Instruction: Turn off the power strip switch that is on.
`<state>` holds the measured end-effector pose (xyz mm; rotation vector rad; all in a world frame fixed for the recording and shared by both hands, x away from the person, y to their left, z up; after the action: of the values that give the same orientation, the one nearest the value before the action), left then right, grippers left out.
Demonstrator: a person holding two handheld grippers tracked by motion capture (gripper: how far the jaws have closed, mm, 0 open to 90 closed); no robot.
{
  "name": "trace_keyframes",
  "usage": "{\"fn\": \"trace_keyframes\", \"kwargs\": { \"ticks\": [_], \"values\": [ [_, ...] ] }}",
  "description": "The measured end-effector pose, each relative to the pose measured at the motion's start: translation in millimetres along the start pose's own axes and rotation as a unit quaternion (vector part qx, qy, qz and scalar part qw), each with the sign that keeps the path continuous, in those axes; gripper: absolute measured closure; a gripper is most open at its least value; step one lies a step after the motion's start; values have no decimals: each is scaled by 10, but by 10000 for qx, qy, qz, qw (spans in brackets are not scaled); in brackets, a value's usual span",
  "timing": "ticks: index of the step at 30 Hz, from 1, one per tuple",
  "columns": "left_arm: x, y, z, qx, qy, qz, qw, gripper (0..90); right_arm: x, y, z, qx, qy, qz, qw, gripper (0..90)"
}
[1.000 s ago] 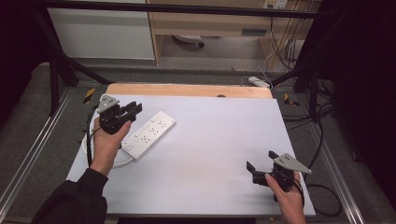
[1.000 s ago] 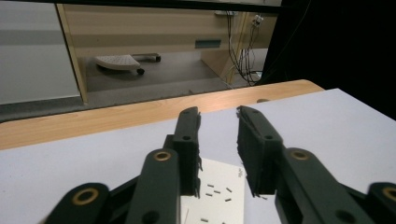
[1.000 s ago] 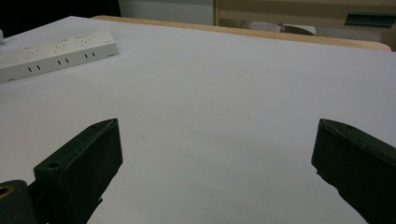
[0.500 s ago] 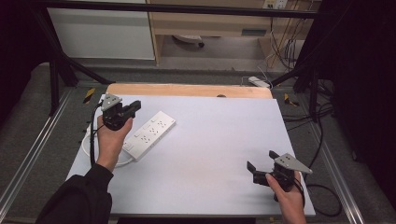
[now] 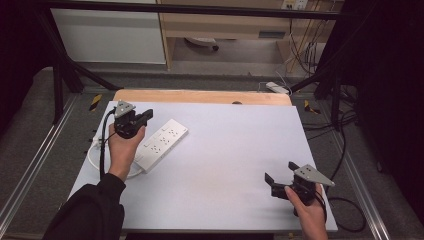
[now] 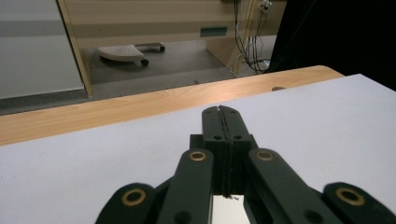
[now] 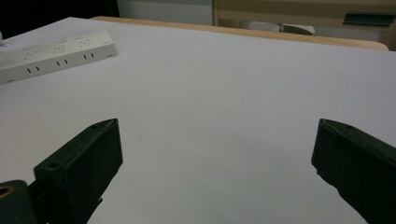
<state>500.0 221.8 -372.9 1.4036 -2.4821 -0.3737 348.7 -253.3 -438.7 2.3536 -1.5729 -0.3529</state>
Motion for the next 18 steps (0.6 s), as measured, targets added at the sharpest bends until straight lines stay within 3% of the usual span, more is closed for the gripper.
{"fn": "trace_keyframes", "kwargs": {
  "ticks": [9,18],
  "values": [
    [-19,-92,59,-194,-29,4,9998,900,0,4,-2,18,-18,-2,10000,23],
    [-67,-157,130,-384,76,-2,9992,900,0,2,-2,11,-22,-13,10000,23]
  ]
}}
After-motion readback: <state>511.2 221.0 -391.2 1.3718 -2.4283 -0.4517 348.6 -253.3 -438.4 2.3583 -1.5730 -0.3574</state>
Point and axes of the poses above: each handheld gripper's, and its own axes: y roughly backward along the jaws, z roughly out of its underside, x roughly to its right, the point moved 3 cm from there along -y, roughly forward along the jaws, and after that the axes turned 4 degrees about z, right-handed, at the moved point
